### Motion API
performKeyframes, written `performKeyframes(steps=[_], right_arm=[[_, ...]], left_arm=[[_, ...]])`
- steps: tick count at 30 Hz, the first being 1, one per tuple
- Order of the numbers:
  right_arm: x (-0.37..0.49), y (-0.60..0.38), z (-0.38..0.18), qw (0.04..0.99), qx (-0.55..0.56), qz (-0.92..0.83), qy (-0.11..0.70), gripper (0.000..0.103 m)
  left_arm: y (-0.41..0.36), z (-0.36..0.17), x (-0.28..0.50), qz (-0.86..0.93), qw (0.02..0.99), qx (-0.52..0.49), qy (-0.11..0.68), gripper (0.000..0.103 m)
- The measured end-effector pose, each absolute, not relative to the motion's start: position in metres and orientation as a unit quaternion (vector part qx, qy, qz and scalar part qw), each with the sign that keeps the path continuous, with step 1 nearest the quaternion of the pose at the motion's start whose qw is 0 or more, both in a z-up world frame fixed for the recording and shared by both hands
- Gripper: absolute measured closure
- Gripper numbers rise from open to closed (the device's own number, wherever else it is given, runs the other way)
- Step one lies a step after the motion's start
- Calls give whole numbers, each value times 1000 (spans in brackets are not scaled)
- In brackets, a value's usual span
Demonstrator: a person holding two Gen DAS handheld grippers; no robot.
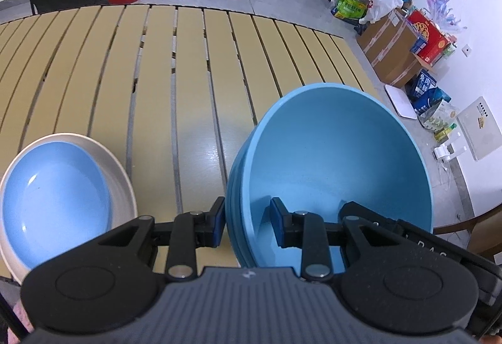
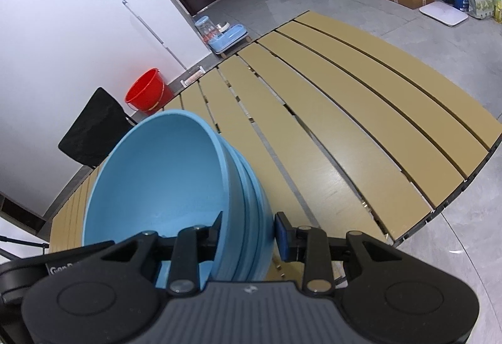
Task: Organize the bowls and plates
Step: 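Lift the bowl stack with both grippers and carry it over the plate stack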
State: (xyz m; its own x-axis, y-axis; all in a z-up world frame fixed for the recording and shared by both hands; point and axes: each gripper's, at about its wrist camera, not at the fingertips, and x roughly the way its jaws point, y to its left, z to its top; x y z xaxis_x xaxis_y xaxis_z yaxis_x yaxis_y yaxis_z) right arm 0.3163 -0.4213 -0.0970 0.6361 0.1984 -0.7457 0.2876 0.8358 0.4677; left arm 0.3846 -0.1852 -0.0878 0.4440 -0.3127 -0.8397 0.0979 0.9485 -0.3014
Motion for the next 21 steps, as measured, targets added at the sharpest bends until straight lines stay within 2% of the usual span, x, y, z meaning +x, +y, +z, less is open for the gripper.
performKeyframes(steps=[21], right_arm=[[300,-352,-59,873,247,24,420,73]], left_arm=[[-105,-59,352,-84,857,-147,487,73]])
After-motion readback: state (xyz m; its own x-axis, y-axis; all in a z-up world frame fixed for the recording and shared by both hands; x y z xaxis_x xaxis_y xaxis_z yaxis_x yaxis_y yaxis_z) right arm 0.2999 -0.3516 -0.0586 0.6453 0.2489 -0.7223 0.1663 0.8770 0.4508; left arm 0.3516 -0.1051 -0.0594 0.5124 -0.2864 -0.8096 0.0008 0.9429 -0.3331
